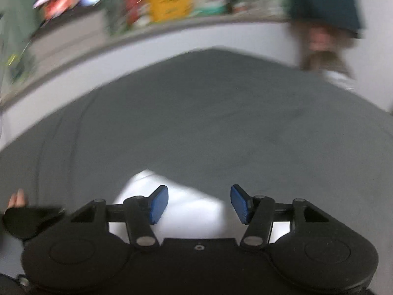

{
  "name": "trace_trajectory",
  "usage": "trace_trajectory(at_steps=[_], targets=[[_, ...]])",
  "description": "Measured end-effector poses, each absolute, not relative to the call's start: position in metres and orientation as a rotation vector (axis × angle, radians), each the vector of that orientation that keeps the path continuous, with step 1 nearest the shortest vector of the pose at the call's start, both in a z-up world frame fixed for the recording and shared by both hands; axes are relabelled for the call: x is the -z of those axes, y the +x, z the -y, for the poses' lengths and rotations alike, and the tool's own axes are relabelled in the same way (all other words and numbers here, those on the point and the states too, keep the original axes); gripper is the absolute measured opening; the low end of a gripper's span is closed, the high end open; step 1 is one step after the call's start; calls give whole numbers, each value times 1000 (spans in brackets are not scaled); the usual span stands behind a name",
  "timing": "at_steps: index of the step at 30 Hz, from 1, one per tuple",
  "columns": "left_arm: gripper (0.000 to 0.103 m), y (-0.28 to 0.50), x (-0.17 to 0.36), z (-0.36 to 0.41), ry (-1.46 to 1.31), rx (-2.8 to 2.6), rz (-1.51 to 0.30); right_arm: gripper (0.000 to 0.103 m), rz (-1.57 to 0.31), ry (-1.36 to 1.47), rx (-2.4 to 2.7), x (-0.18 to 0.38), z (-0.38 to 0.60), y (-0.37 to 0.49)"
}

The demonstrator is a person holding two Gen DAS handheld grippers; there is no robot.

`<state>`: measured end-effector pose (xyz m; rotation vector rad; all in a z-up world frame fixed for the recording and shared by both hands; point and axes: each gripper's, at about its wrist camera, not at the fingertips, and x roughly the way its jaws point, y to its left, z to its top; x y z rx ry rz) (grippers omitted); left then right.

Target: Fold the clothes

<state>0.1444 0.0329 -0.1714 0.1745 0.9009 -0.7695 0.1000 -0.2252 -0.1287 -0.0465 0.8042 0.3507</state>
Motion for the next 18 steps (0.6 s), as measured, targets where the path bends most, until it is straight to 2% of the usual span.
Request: trace_trajectory(at_steps=[3, 5, 6, 9, 12, 15, 18], targets=[[103, 139, 172, -35, 203, 779, -890, 57, -873, -116, -349, 155, 196, 120], [103, 138, 173, -39, 195, 776, -900, 69, -897, -63, -340, 168, 193, 135], [103, 138, 172, -41, 190, 778, -897, 72, -910, -26, -335, 169, 195, 142], [103, 133, 169, -43, 197, 786, -886, 66, -906, 66, -353, 154, 207, 145], [103, 136, 155, -52, 150, 756, -868, 67, -817, 184, -372, 125, 244, 122], [103, 148, 138, -76, -40, 636, -859, 75, -768, 270, -345, 108, 292, 90], [103, 158, 139, -99, -236, 521, -943, 79, -812, 350, -330, 125, 321, 66]])
